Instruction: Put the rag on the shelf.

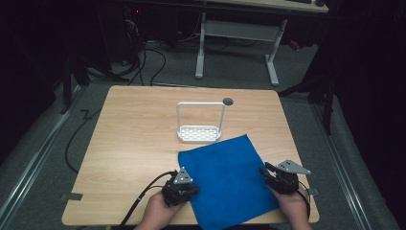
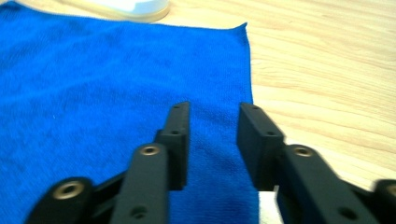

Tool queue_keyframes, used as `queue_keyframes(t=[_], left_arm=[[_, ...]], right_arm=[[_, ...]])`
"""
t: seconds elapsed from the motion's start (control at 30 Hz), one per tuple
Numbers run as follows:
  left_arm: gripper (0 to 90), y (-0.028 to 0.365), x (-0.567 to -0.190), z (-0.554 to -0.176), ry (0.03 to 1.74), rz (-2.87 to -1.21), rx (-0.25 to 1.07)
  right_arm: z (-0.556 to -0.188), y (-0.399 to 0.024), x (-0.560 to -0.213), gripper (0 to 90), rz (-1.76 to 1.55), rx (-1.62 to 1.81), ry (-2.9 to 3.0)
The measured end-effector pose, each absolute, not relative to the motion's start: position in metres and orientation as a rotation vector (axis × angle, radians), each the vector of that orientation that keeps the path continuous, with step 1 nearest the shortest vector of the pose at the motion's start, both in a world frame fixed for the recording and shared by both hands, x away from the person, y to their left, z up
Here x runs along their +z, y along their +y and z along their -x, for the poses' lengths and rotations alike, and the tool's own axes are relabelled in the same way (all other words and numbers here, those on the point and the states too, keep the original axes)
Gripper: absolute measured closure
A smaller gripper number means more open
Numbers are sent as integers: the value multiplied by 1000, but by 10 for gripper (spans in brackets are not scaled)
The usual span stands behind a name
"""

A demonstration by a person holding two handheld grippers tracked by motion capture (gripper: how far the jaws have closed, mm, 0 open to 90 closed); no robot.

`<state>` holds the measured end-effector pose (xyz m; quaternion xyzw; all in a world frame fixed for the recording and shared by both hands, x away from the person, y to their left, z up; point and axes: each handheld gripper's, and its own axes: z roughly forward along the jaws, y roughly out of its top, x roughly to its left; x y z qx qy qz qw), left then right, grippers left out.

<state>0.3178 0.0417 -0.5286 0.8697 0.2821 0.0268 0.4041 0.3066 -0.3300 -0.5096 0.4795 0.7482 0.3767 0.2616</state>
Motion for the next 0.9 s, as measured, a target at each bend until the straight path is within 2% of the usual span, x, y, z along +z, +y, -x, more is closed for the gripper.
queue_keyframes(t=[0.03,0.07,0.17,0.37,0.9], left_arm=[[885,46,-528,-319,720,-2199,75],[891,47,-528,-320,726,-2198,73],[900,49,-528,-321,725,-2200,69],[900,50,-528,-323,720,-2202,68],[900,81,-530,-342,839,-2151,108]], right_arm=[[-308,-328,-510,789,-1300,1017,2043],[-309,-327,-511,828,-1294,1013,2059],[-316,-324,-514,900,-1289,971,2095],[-328,-319,-524,900,-1301,860,2165],[-312,-310,-526,900,-1289,952,2235]])
